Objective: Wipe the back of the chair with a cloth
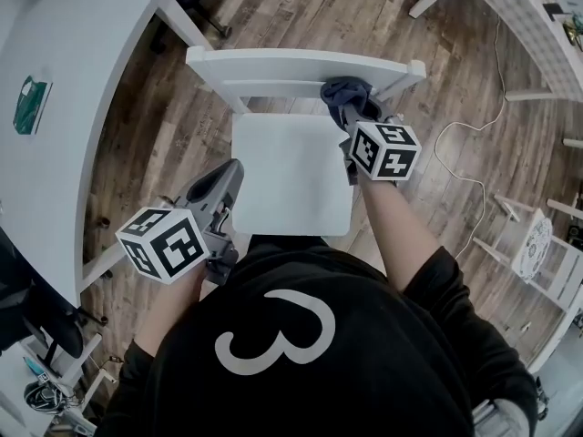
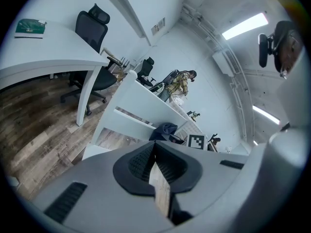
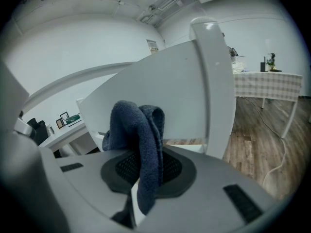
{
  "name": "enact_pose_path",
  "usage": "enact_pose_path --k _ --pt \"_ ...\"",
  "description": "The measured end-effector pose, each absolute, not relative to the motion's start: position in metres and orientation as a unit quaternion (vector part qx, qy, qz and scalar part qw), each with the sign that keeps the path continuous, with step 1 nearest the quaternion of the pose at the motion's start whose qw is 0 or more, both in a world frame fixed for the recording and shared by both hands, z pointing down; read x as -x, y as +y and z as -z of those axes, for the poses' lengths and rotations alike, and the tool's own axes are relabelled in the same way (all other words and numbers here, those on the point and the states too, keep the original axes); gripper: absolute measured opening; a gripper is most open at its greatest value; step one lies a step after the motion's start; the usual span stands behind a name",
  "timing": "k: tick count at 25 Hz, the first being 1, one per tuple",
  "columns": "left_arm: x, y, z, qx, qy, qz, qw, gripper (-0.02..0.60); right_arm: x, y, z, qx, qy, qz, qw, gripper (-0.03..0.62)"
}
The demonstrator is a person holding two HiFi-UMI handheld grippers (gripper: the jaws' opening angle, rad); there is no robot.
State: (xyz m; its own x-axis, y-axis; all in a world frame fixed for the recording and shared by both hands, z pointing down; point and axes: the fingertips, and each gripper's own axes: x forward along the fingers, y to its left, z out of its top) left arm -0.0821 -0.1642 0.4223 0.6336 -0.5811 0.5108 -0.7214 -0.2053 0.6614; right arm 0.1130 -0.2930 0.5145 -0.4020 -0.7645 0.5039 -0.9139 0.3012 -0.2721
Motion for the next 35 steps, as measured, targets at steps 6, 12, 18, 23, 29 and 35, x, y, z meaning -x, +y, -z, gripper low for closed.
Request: enact_pose_path --k 6,12,18,23,29,35 --pt "0.055 -0.161 -0.424 -0.779 -0.410 -0.083 0.468 0.014 -0.157 -0.290 -0.516 -0.551 -0.778 -0.269 0.134 0.052" --pt "0.035 -0.152 -0.420 -0.784 -0.406 -0.083 0.462 0.014 -0.174 -0.286 -0.516 -0.550 -0.779 -0.275 0.127 0.051" --pt "0.031 -0.140 -0.420 -0.783 -0.412 -0.077 0.460 0.014 -0.183 -0.280 -0.510 -0.550 -0.781 -0.273 0.117 0.051" --pt "0.031 -0.135 -0.425 -0.778 -0.412 -0.071 0.468 0.014 -0.178 -0.269 -0.502 -0.537 -0.790 -0.277 0.102 0.051" --pt "0.036 -0.140 -0.430 -0.779 -0.403 -0.074 0.475 0.014 -0.142 -0.256 -0.507 -0.505 -0.805 -0.295 0.099 0.052" --pt "0.066 -0.145 -0.435 -0.775 -0.402 -0.076 0.482 0.014 -0.086 -0.245 -0.520 -0.470 -0.818 -0.309 0.115 0.051"
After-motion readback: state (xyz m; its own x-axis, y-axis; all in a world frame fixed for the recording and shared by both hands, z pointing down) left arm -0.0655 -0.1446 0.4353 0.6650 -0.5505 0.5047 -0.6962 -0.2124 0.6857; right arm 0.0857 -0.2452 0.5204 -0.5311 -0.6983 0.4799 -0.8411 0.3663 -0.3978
